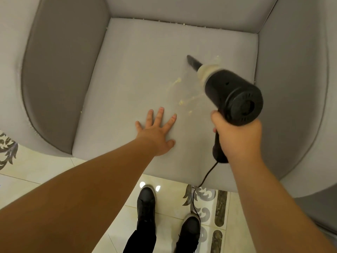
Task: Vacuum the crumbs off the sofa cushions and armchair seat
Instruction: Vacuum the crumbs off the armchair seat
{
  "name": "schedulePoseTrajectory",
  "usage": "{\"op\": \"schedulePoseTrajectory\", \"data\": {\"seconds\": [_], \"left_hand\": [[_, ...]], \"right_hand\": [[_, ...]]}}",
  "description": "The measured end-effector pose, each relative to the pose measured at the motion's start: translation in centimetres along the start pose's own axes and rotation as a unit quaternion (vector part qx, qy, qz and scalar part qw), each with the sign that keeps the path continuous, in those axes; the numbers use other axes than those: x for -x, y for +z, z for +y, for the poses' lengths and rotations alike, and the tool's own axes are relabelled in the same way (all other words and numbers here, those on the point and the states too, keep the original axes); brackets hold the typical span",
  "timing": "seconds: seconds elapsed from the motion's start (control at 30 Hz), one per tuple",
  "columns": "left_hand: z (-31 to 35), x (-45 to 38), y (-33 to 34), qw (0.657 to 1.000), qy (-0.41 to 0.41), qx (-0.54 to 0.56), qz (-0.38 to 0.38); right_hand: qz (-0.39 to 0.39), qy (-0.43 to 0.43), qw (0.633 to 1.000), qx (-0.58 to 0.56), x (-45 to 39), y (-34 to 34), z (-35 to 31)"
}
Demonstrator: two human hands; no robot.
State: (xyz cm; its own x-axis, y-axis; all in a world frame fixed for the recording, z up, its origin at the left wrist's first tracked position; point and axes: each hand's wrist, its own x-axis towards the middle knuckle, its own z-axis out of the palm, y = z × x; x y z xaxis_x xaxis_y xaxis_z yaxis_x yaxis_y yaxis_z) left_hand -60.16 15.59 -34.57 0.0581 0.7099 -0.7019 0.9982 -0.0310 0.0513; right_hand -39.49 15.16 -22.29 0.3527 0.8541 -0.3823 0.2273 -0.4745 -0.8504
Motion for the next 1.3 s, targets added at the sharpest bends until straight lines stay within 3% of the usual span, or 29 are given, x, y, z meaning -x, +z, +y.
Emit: {"op": "schedulePoseTrajectory", "data": {"seconds": [0.13,0.3,0.6,0.87,0.93,1.13,1.3], "left_hand": [[-0.1,0.0,0.0,1.0,-0.001,0.002,0.002],[-0.3,-0.1,0.3,1.0,0.016,0.012,0.005],[0.1,0.0,0.5,1.0,-0.009,-0.004,0.012],[-0.1,0.1,0.2,1.0,0.006,0.007,0.001],[-0.1,0.1,0.2,1.0,0.003,0.006,0.002],[0.0,-0.1,0.6,1.0,-0.006,0.003,0.017],[-0.1,-0.1,0.7,1.0,-0.006,0.003,0.017]], "right_hand": [[-0.021,0.041,0.999,-0.017,-1.6,0.2,0.0],[-0.098,0.068,0.992,0.028,3.2,-1.1,2.9],[-0.017,0.065,0.996,-0.066,1.2,-1.5,1.8],[-0.091,0.072,0.993,0.009,5.7,-1.8,4.0],[-0.071,0.07,0.995,0.004,5.9,-2.0,4.1],[0.119,0.071,0.984,-0.114,2.4,-2.7,1.9],[0.083,0.069,0.989,-0.103,-0.3,-2.3,0.5]]}}
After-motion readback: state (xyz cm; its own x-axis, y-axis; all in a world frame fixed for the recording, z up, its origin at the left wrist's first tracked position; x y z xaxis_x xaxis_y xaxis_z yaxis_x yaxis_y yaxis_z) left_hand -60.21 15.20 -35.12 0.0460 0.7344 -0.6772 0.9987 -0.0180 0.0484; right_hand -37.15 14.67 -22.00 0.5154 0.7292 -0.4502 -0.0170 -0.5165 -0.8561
